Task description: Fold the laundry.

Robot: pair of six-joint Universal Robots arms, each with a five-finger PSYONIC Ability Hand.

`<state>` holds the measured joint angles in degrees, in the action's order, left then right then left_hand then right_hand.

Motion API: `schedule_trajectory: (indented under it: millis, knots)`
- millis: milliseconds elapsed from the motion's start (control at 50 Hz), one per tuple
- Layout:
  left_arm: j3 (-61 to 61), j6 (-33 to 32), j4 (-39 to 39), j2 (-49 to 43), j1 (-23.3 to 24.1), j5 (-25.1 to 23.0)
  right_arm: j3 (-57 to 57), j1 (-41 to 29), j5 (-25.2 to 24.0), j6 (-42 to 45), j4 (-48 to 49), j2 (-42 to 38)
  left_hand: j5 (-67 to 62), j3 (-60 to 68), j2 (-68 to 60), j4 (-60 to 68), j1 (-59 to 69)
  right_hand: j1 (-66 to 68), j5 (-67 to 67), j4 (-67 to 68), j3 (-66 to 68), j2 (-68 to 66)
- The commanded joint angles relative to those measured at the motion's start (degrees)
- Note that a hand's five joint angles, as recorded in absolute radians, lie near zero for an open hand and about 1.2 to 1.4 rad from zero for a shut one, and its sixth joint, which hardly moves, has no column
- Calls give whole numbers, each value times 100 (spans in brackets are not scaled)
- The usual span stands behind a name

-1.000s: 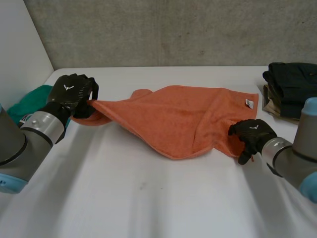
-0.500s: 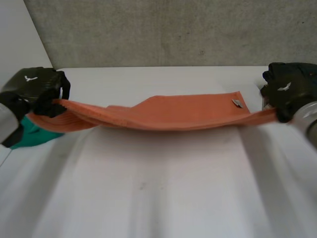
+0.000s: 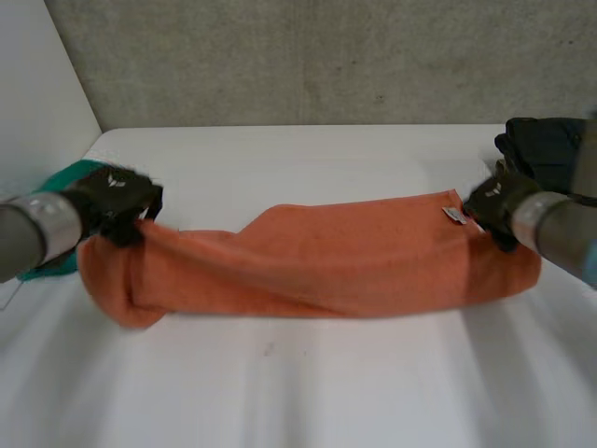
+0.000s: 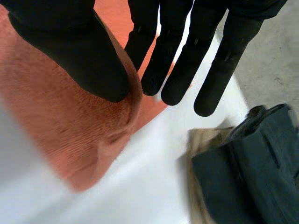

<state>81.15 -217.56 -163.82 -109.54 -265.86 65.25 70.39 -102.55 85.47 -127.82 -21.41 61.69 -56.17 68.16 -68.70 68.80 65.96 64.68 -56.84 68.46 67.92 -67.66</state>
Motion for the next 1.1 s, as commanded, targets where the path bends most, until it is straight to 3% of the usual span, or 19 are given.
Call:
schedule_trajectory:
  millis: [20, 100, 200, 280, 580, 840, 980, 1100]
  knots:
    - [-2295, 221, -1326, -1306, 324, 663, -2019, -406, 453, -1139, 1594, -1062, -1383, 1184, -1130, 1120, 1404, 1532, -1316, 1154, 1208, -1234]
    - [-3227, 1281, -2877, -1369, 351, 1172, -2460, -423, 655, -2035, 3297, -958, -1383, 1184, -1130, 1120, 1404, 1532, -1316, 1154, 1208, -1234]
    - [-3159, 2444, -4568, -1035, 351, 1490, -2022, -379, 822, -2756, 6080, -492, -1383, 1184, -1130, 1120, 1404, 1532, -1316, 1154, 1208, -1234]
    - [-2851, 2929, -5071, -815, 333, 1499, -1924, -406, 718, -2792, 6588, -447, -1383, 1184, -1130, 1120, 1404, 1532, -1316, 1154, 1208, -1234]
    - [-1226, 2859, -4606, -955, 280, 805, -1424, -300, -29, -2934, 5201, -1106, -1383, 1184, -1130, 1120, 1404, 1532, -1316, 1154, 1208, -1234]
    - [365, 1902, -3974, -1606, 219, 366, -273, -142, -355, -1941, 3680, -1546, -1383, 1184, -1130, 1120, 1404, 1532, -1316, 1154, 1208, -1234]
    - [1437, 1023, -2902, -869, 43, 313, 571, 86, -540, -1168, 2029, -712, -1383, 1184, -1130, 1120, 1404, 1532, -1316, 1154, 1208, -1234]
    - [2422, 21, -1102, 502, -220, 49, 1520, 332, -259, 88, 79, 289, -1383, 1184, -1130, 1120, 1404, 1532, -1316, 1154, 1208, -1234]
